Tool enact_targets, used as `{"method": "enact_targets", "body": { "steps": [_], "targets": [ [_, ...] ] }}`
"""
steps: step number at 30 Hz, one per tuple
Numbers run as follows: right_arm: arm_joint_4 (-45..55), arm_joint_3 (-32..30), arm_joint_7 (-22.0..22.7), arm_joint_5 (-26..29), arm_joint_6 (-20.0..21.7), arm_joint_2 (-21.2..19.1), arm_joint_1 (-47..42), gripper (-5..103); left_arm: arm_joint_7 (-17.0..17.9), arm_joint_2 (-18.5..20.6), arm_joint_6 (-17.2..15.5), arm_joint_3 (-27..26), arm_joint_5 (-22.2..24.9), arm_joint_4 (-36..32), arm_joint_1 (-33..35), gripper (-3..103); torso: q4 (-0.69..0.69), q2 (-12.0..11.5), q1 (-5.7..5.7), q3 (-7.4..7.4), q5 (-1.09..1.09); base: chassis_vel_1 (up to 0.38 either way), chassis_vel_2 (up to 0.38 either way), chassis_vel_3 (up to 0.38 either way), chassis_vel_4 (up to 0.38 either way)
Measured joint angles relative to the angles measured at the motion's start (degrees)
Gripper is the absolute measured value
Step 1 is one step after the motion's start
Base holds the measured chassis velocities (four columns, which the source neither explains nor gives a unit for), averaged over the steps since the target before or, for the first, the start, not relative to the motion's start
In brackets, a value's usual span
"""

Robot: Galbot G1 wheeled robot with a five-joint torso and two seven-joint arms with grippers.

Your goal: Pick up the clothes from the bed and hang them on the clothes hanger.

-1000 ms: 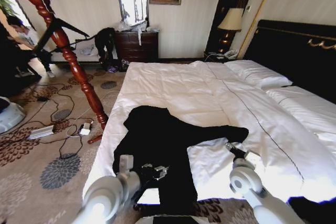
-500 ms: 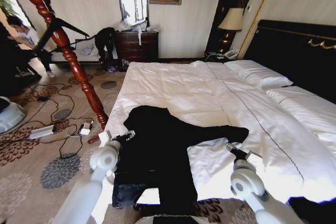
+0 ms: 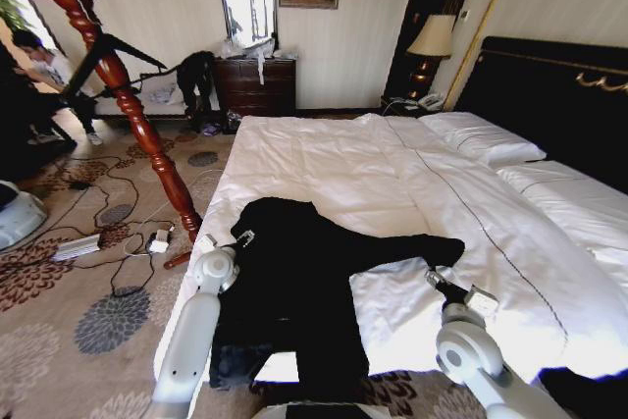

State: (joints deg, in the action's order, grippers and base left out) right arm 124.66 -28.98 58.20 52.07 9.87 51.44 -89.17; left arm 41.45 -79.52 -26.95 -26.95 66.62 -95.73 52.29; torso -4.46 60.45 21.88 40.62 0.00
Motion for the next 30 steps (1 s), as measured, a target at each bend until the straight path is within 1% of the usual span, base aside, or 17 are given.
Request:
{"method": "enact_targets", "body": {
  "steps": [1, 2, 5, 6, 9, 11, 15, 17, 19, 20, 21, 22, 23, 24, 26, 30],
  "targets": [
    [0.0, 0.1, 0.0, 0.1, 0.0, -0.1, 0.1, 100, -0.1, 0.2, 0.4, -0.5, 0.0, 0.2, -0.1, 88, 0.01, 0.0, 0.00, 0.00, -0.01, 0.000, 0.000, 0.000, 0.000],
    [-0.1, 0.1, 0.0, 0.1, 0.0, -0.1, 0.2, 100, -0.1, 0.4, 0.5, -0.6, 0.1, 0.2, -0.2, 88, 0.02, 0.0, 0.00, 0.00, -0.01, 0.000, 0.000, 0.000, 0.000],
    [-0.3, 0.4, 0.1, 0.1, 0.0, 0.0, 0.1, 100, -0.3, 1.2, 0.8, -0.6, 0.7, 0.7, -1.0, 72, 0.01, 0.0, 0.00, 0.00, -0.01, 0.000, 0.000, 0.000, 0.000],
    [-0.3, 0.4, 0.1, 0.1, 0.0, 0.0, 0.1, 100, -0.3, 1.2, 0.8, -0.6, 0.7, 0.7, -1.0, 72, 0.01, 0.0, 0.00, 0.00, -0.01, 0.000, 0.000, 0.000, 0.000],
    [-0.3, 0.6, 0.1, 0.1, 0.0, 0.0, 0.0, 100, -0.4, 1.6, 0.7, -0.2, 1.5, 1.1, -1.9, 56, -0.01, 0.0, 0.00, 0.00, -0.01, 0.000, 0.000, 0.000, 0.000],
    [-0.3, 0.6, 0.2, 0.1, 0.0, 0.0, 0.0, 100, -0.4, 1.7, 0.6, -0.1, 1.6, 1.2, -2.0, 56, -0.01, 0.0, 0.00, 0.00, -0.01, 0.000, 0.000, 0.000, 0.000],
    [-0.4, 0.6, 0.3, 0.0, -0.1, 0.2, -0.3, 100, -0.5, 2.0, -1.0, -0.9, 3.1, 0.7, -1.6, 34, -0.01, 0.0, -0.01, -0.01, -0.01, 0.000, 0.000, 0.000, 0.000],
    [-0.5, 0.6, 0.3, -0.1, -0.1, 0.3, -0.4, 100, -0.5, 1.9, -1.6, -1.6, 3.5, 0.5, -1.3, 34, -0.01, 0.0, -0.01, -0.01, 0.00, 0.000, 0.000, 0.000, 0.000],
    [-0.6, 0.6, 0.3, -0.2, -0.2, 0.4, -0.5, 100, -0.6, 1.5, -2.8, -3.3, 4.9, 0.2, -0.7, 25, 0.01, 0.0, -0.01, -0.01, -0.01, 0.000, 0.000, 0.000, 0.000],
    [-0.8, 0.6, 0.3, -0.2, -0.2, 0.4, -0.6, 100, -1.0, 1.4, -3.3, -4.1, 5.5, 0.3, -0.3, 30, 0.01, 0.0, -0.01, -0.01, -0.01, 0.000, 0.000, 0.000, 0.000],
    [-0.9, 0.7, 0.3, -0.3, -0.2, 0.4, -0.6, 100, -1.5, 1.3, -3.6, -4.6, 5.8, 0.4, -0.1, 30, 0.01, 0.0, -0.02, -0.01, -0.01, 0.000, 0.000, 0.000, 0.000],
    [-1.0, 0.8, 0.3, -0.3, -0.2, 0.4, -0.6, 100, -2.4, 1.3, -4.2, -5.1, 6.2, 0.7, 0.1, 36, 0.01, 0.0, -0.01, -0.01, -0.01, 0.000, 0.000, 0.000, 0.000],
    [-1.0, 0.8, 0.3, -0.3, -0.2, 0.4, -0.6, 100, -2.4, 1.3, -4.2, -5.1, 6.2, 0.7, 0.1, 36, 0.01, 0.0, -0.01, -0.01, -0.01, 0.000, 0.000, 0.000, 0.000],
    [-1.2, 0.9, 0.3, -0.3, -0.2, 0.3, -0.6, 100, -3.3, 1.2, -4.7, -5.6, 6.6, 1.2, 0.1, 47, 0.00, 0.0, -0.01, -0.01, -0.01, 0.000, 0.000, 0.000, 0.000],
    [-1.3, 1.0, 0.3, -0.3, -0.3, 0.3, -0.5, 100, -3.9, 0.9, -4.9, -5.9, 6.9, 1.8, 0.0, 47, 0.01, 0.0, -0.01, -0.01, -0.01, 0.000, 0.000, 0.000, 0.000],
    [-1.7, 1.1, 0.4, -0.3, -0.3, 0.0, -0.5, 100, -6.1, -0.3, -5.1, -5.9, 6.2, 4.8, -1.7, 69, 0.00, 0.0, -0.01, 0.00, 0.00, 0.000, 0.000, 0.000, 0.000]
  ]
}}
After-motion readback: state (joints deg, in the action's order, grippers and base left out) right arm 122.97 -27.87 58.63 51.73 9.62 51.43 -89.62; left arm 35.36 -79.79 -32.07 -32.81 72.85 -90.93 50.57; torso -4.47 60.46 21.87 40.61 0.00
